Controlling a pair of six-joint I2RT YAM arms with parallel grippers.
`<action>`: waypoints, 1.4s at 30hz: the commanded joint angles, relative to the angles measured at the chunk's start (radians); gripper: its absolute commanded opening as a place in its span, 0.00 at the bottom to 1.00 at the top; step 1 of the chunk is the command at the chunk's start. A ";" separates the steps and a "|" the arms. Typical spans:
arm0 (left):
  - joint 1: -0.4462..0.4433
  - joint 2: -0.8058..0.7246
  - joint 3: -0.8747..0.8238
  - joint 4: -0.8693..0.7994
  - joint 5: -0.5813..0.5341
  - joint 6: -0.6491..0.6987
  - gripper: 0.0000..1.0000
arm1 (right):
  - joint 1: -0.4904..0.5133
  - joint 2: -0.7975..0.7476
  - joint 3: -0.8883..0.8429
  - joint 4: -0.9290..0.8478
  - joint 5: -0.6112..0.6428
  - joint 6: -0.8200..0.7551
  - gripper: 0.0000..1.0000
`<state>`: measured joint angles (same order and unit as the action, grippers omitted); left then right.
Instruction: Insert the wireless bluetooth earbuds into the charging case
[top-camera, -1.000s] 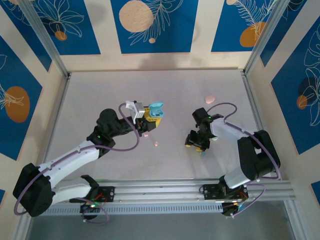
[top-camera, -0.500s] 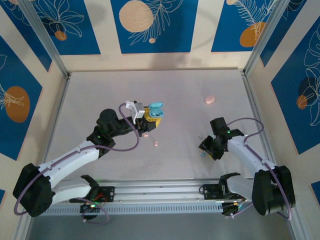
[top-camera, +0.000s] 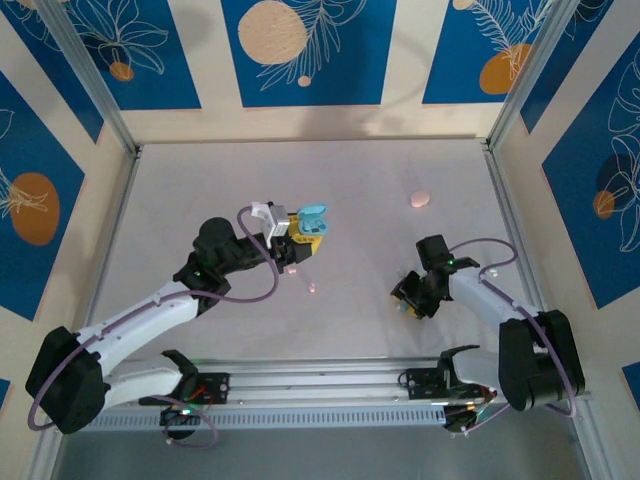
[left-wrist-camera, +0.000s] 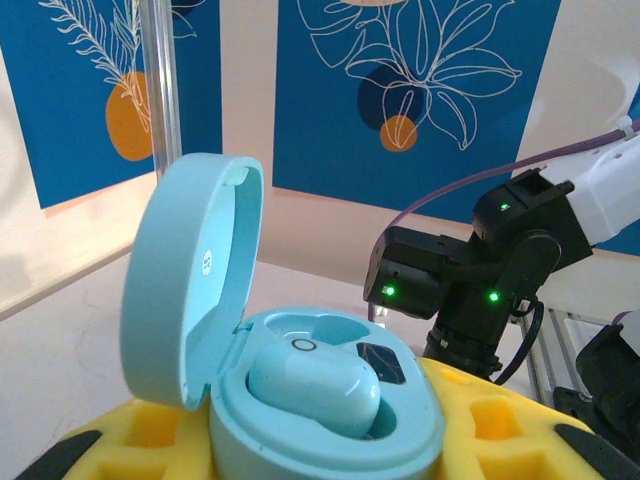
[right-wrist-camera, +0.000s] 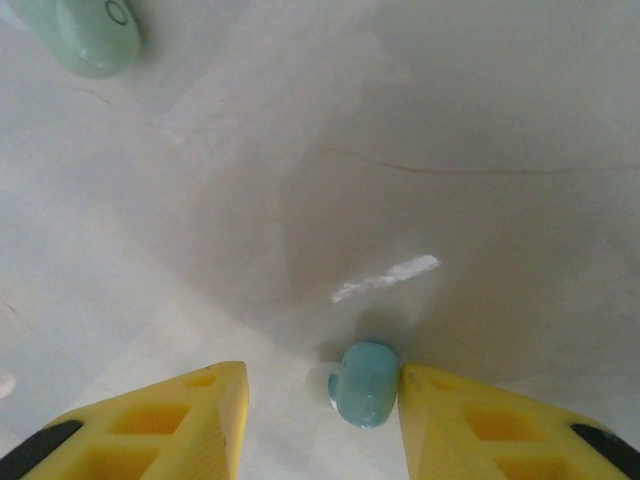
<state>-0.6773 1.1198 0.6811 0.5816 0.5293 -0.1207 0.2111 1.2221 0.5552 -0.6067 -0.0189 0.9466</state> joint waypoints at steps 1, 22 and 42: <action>-0.008 -0.018 -0.003 0.004 -0.002 0.022 0.25 | 0.010 0.005 0.008 0.022 -0.045 -0.030 0.44; -0.008 0.009 0.013 0.017 0.012 0.008 0.25 | 0.025 0.070 0.021 0.065 -0.116 -0.099 0.36; -0.008 0.015 0.013 0.024 0.018 0.001 0.25 | 0.028 0.106 0.029 0.104 -0.116 -0.107 0.31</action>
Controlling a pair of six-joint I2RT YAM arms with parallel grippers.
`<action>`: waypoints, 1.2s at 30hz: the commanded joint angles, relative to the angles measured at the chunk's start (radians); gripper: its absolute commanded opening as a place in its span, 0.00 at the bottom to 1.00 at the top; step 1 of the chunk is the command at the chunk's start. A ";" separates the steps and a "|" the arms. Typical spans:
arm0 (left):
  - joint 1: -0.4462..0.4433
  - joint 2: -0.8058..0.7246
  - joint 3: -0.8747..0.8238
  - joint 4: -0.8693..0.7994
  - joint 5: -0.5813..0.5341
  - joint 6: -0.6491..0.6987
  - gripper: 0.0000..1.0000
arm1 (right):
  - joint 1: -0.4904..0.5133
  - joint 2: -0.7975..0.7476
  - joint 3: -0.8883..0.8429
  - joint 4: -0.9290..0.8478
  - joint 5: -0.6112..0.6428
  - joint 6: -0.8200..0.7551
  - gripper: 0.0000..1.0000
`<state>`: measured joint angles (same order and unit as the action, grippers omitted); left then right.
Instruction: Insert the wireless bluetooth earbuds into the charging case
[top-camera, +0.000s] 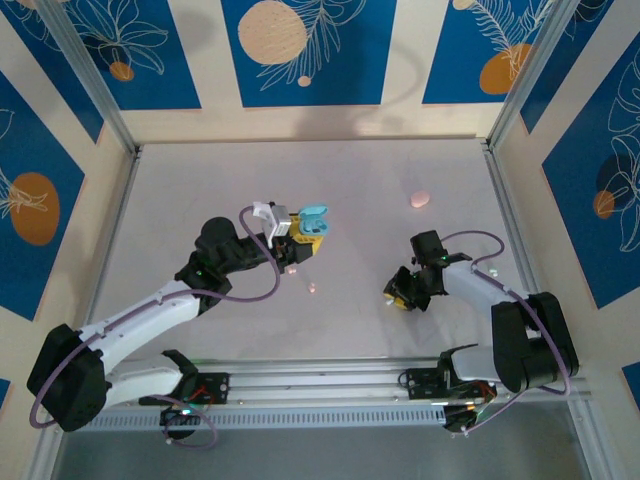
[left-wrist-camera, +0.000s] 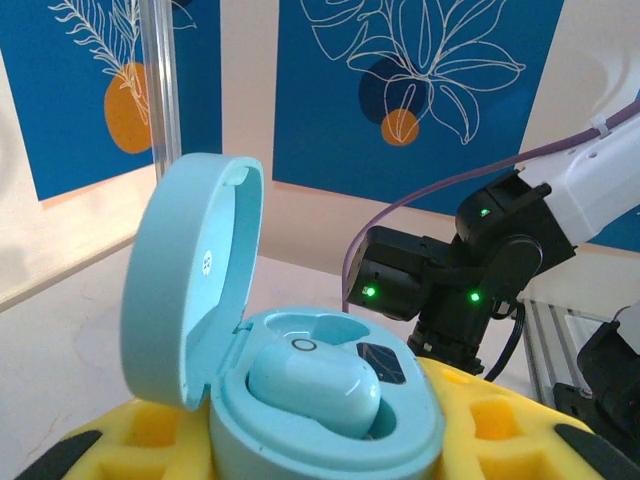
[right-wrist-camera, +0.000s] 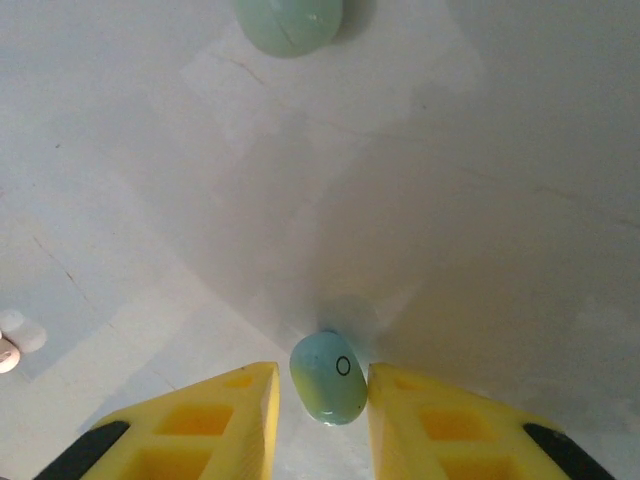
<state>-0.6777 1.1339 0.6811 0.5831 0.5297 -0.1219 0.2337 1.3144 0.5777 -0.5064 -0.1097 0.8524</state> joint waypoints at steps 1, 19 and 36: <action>-0.008 0.002 0.013 0.024 0.018 0.003 0.25 | 0.007 0.016 0.007 0.007 -0.025 -0.014 0.30; -0.008 -0.003 0.005 0.023 0.010 0.007 0.25 | 0.020 0.044 0.043 0.000 -0.026 -0.054 0.23; -0.008 0.027 -0.004 0.010 0.013 0.015 0.25 | 0.137 -0.112 0.260 -0.156 -0.006 -0.109 0.23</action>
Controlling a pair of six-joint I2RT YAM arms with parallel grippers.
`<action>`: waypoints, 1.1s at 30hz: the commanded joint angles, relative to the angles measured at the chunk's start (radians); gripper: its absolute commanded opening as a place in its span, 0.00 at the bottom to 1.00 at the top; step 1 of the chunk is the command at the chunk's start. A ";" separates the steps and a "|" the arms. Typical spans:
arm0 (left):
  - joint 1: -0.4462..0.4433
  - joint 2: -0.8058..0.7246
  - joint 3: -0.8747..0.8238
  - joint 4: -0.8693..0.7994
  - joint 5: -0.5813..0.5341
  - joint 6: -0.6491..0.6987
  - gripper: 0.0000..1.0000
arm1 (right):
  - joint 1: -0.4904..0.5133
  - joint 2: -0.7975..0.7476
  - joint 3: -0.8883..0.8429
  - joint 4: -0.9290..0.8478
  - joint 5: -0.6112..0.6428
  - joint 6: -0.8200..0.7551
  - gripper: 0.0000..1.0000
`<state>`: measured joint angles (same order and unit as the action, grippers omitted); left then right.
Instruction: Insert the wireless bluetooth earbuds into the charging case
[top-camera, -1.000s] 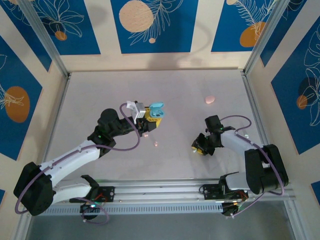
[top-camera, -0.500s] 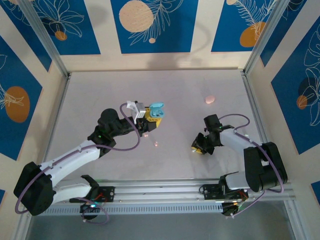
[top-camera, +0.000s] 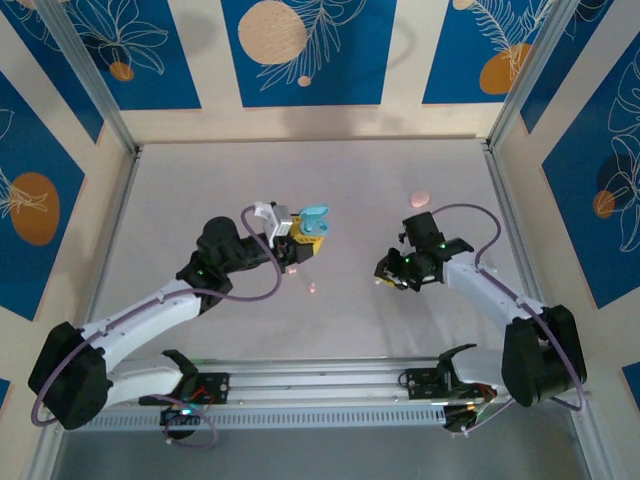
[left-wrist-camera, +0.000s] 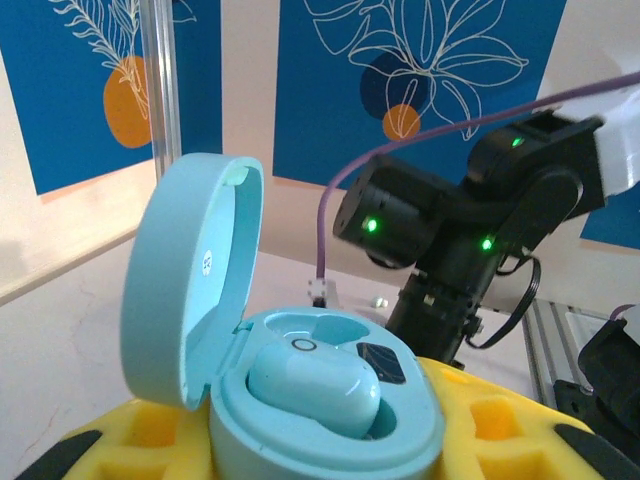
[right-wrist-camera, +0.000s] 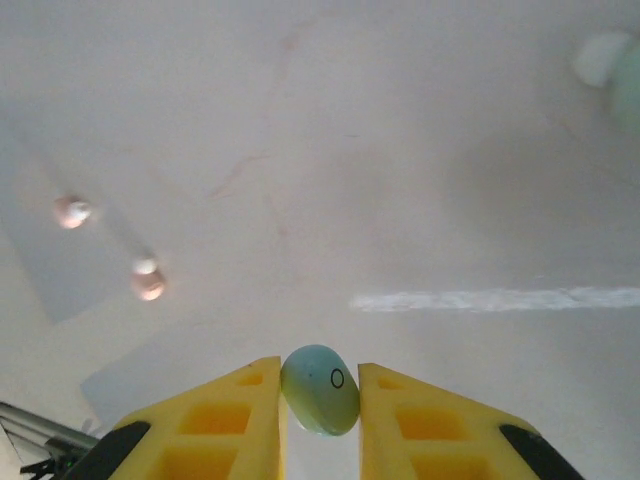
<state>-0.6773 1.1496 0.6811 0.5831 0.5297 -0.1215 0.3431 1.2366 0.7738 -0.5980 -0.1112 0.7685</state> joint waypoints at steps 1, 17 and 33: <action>-0.008 0.015 -0.006 0.012 0.013 0.014 0.25 | 0.042 -0.042 0.093 -0.081 0.006 -0.029 0.23; -0.030 0.060 -0.015 -0.027 -0.038 0.078 0.24 | 0.294 -0.046 0.561 -0.310 0.203 -0.081 0.24; -0.054 0.074 0.012 -0.062 -0.053 0.098 0.24 | 0.379 0.007 0.647 -0.256 0.235 -0.079 0.24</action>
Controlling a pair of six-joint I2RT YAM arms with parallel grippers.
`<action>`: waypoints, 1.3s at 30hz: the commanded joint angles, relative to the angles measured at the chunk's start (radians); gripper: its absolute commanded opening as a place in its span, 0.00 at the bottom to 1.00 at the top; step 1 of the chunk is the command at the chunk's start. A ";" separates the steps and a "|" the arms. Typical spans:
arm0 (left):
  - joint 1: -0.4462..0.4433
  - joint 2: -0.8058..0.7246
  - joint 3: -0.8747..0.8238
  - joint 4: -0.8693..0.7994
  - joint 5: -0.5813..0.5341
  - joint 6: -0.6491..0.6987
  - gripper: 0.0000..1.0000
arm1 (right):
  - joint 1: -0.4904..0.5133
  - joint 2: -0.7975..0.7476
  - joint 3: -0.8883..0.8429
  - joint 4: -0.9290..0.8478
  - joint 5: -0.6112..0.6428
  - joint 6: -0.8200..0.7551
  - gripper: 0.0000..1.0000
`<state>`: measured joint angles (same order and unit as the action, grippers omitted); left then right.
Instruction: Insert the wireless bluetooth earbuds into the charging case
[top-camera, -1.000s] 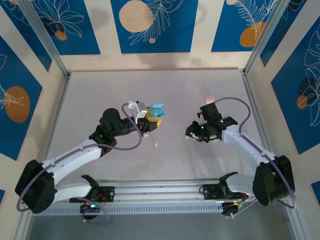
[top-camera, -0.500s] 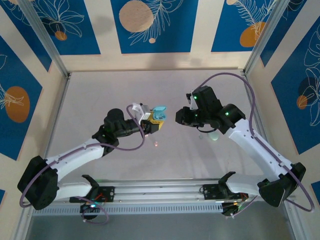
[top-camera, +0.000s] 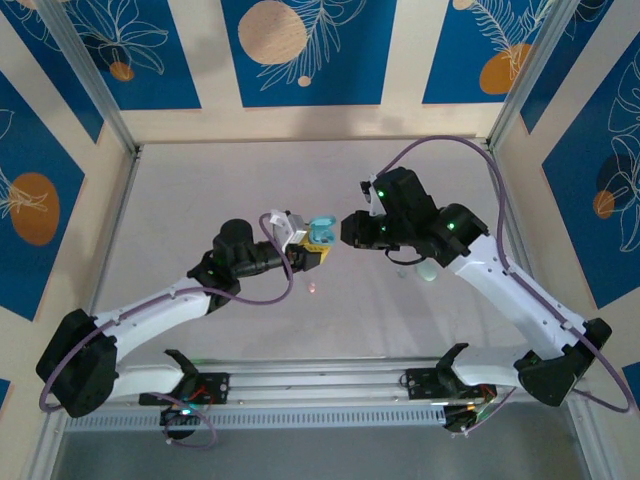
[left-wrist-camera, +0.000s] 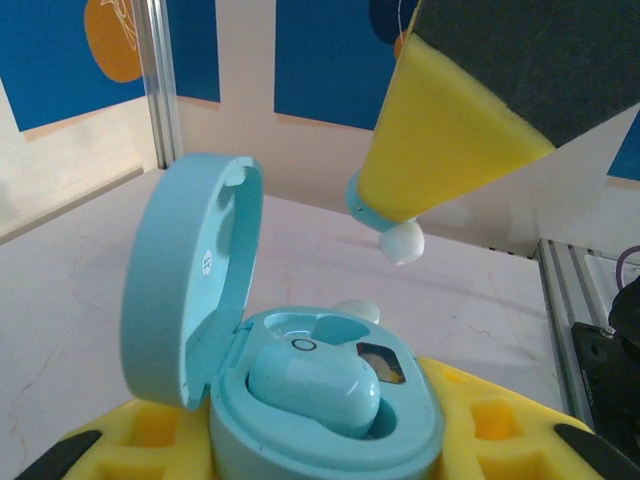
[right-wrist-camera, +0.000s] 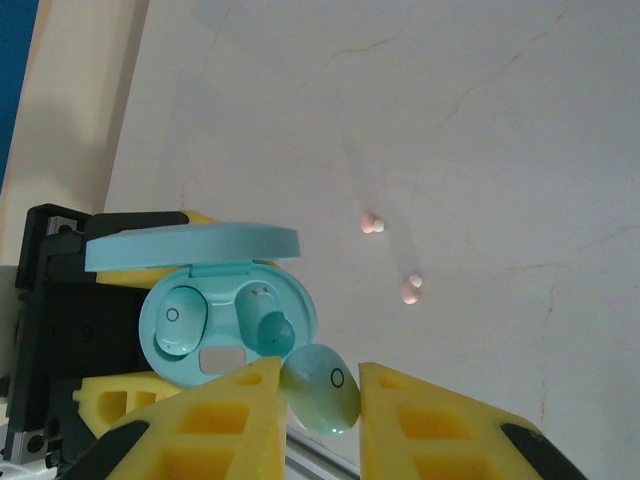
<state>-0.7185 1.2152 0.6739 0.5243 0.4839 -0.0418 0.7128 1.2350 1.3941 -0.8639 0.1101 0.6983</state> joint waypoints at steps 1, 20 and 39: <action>-0.014 0.010 0.020 -0.003 -0.006 0.019 0.24 | 0.011 0.011 0.025 0.015 0.013 -0.008 0.24; -0.024 0.009 0.033 -0.004 0.003 0.014 0.24 | 0.017 0.041 0.030 0.024 0.014 -0.011 0.24; -0.027 0.008 0.027 0.026 0.002 -0.012 0.25 | 0.020 0.068 0.012 0.036 -0.007 -0.013 0.24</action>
<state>-0.7319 1.2274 0.6762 0.5091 0.4843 -0.0460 0.7261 1.2945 1.4017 -0.8303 0.1162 0.6983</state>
